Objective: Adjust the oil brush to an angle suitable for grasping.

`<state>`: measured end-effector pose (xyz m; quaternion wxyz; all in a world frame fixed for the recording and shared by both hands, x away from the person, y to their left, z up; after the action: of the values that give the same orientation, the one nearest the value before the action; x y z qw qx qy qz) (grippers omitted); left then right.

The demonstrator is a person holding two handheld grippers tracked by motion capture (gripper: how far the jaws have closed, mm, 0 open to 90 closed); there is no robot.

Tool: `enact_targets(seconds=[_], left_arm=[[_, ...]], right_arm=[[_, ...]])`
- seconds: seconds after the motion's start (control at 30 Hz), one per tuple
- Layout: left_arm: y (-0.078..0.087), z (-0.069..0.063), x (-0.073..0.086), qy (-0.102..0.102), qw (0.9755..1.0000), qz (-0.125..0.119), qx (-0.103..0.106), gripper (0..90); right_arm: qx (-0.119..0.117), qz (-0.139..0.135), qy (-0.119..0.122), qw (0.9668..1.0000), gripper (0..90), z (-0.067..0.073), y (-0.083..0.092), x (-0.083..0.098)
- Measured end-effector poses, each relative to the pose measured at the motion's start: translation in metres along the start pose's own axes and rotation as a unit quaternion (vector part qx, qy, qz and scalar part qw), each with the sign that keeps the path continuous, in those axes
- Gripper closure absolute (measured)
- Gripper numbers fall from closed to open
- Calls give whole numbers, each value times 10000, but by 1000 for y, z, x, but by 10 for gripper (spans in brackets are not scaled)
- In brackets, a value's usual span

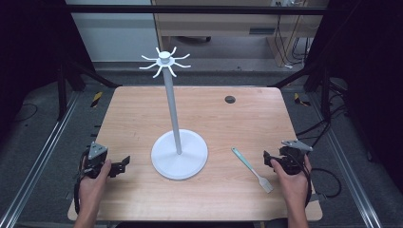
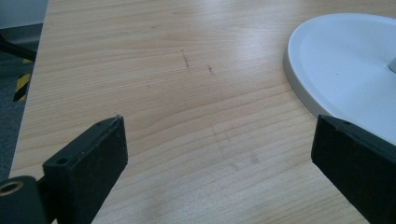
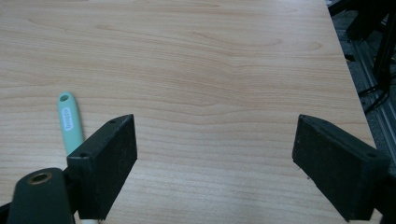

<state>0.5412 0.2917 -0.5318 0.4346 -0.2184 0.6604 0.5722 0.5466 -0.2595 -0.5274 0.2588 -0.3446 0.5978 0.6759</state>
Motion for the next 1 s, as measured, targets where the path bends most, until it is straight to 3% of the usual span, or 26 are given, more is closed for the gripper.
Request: enact_targets(seconds=[0.1, 0.2, 0.4, 0.47, 0.5, 0.53, 0.7, 0.73, 0.77, 0.83, 1.0], left_arm=[[0, -5, -1, -142, 9999, 16, 10, 32], [-1, -9, -2, -150, 9999, -5, 44, 31], [1, -14, -2, -259, 9996, 4, 88, 34], [3, -17, -2, -299, 9995, -3, 122, 35], [3, -17, -2, -299, 9995, -3, 122, 35], [3, -18, -1, -311, 9994, 6, 144, 35], [2, -24, 0, -355, 9991, 61, 235, 36], [2, -24, 0, -355, 9991, 61, 235, 36], [2, -26, 1, -361, 9990, 85, 266, 37], [1, -27, 2, -386, 9987, 130, 300, 38], [0, -31, 3, -412, 9984, 180, 356, 39]], right_arm=[[-25, 126, 162, 9998, 154, 6, -3, 3], [-30, 171, 258, 9995, 164, 10, -6, 3], [-201, 197, 446, 9986, 294, 22, -9, 0], [-336, 296, 697, 9966, 405, 31, -14, -2], [-336, 296, 697, 9966, 405, 31, -14, -2], [-470, 413, 840, 9945, 502, 40, -19, -2], [-856, 583, 1156, 9879, 718, 64, -30, -3], [-856, 583, 1156, 9879, 718, 64, -30, -3], [-980, 685, 1243, 9850, 778, 72, -34, 0], [-1053, 742, 1293, 9832, 819, 76, -36, 2], [-1149, 802, 1343, 9810, 900, 78, -41, 5]])
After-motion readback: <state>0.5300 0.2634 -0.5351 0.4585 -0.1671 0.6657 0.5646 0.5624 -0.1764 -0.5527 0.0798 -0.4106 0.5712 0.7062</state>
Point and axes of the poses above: each handheld gripper's, and its own axes: y roughly backward along the jaws, x roughly out of its underside, z roughly to its left, the point moved 10 cm from there along -y, roughly forward along the jaws, and after that the axes turned 3 degrees about -x, right-handed, at the moved point
